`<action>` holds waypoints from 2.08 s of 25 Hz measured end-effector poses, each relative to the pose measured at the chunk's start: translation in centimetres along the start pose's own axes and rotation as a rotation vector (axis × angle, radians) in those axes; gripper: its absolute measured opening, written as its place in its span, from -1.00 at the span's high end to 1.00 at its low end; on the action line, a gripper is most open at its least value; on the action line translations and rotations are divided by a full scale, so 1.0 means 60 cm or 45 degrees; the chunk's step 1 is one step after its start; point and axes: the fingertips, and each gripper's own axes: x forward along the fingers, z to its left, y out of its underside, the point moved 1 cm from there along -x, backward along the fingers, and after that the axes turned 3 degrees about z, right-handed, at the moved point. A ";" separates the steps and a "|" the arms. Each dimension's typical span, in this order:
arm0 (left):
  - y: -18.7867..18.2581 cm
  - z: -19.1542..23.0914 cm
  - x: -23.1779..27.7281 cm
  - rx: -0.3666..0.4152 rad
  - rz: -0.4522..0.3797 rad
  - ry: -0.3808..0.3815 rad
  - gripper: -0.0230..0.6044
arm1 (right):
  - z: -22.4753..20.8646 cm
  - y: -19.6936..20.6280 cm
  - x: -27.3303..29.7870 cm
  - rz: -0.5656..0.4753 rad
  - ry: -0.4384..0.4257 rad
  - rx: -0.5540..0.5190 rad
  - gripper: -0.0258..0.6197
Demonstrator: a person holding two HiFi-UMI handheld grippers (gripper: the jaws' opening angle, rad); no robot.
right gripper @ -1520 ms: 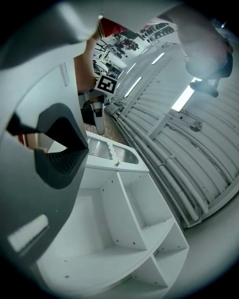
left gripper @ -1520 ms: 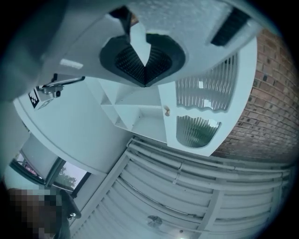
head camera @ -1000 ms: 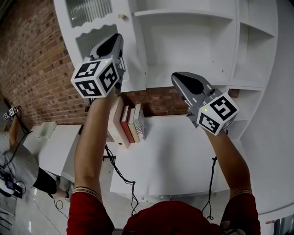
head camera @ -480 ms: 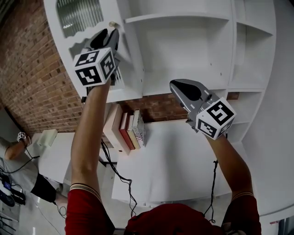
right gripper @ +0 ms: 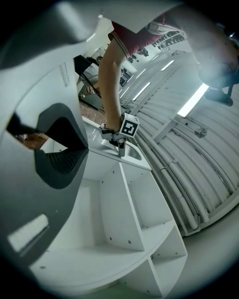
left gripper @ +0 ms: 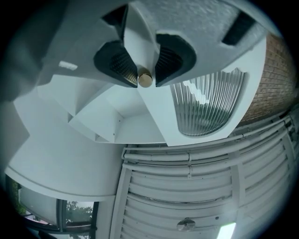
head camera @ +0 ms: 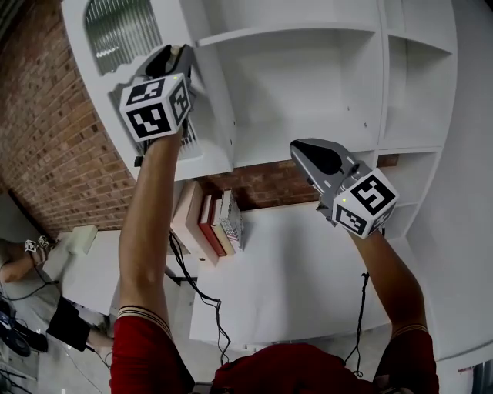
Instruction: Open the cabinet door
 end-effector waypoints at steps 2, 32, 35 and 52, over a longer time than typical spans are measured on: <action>-0.002 0.002 0.002 0.003 0.002 -0.014 0.64 | -0.004 -0.003 -0.005 0.000 0.007 -0.001 0.88; -0.108 0.050 -0.229 -0.207 -0.161 0.204 0.68 | 0.143 -0.045 0.050 -0.072 -0.151 0.070 0.88; -0.116 0.062 -0.250 -0.232 -0.175 0.225 0.67 | 0.154 -0.048 0.052 -0.073 -0.155 0.077 0.88; -0.148 0.216 -0.434 -0.289 -0.258 0.169 0.63 | 0.287 -0.066 0.075 -0.060 -0.162 0.082 0.88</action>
